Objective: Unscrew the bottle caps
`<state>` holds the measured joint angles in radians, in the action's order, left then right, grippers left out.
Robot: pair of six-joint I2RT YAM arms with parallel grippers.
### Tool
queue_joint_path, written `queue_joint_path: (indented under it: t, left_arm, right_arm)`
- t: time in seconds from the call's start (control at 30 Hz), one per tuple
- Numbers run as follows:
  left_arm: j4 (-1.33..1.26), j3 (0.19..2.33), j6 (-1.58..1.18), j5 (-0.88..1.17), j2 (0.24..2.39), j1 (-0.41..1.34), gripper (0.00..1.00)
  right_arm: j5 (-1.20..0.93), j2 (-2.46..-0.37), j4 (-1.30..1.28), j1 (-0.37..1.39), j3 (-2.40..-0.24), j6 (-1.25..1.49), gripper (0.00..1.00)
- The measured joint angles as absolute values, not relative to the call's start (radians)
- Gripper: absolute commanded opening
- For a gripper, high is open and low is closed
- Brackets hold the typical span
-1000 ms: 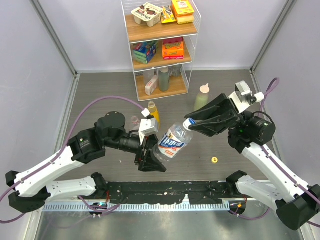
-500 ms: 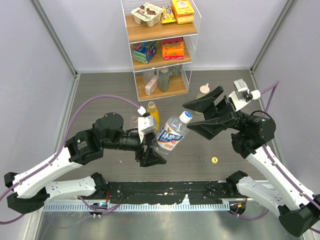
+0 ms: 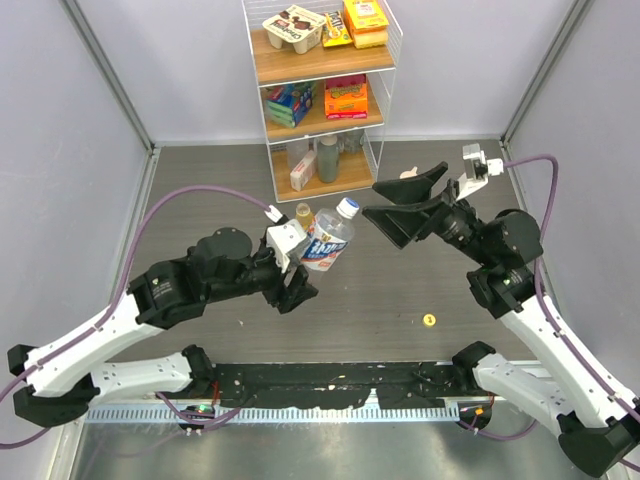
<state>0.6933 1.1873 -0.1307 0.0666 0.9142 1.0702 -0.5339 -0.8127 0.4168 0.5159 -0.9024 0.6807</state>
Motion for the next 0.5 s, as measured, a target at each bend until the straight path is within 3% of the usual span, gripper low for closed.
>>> queue_joint_path:
  t: [0.33, 0.5]
  left_arm:
    - [0.769, 1.283, -0.094, -0.177, 1.021, 1.07, 0.0]
    - [0.812, 1.339, -0.086, -0.262, 1.101, 1.07, 0.0]
  right_arm:
    - [-0.429, -0.931, 0.231, 0.516, -0.98, 0.687, 1.0]
    - [-0.417, -0.977, 0.206, 0.516, -0.98, 0.708, 0.94]
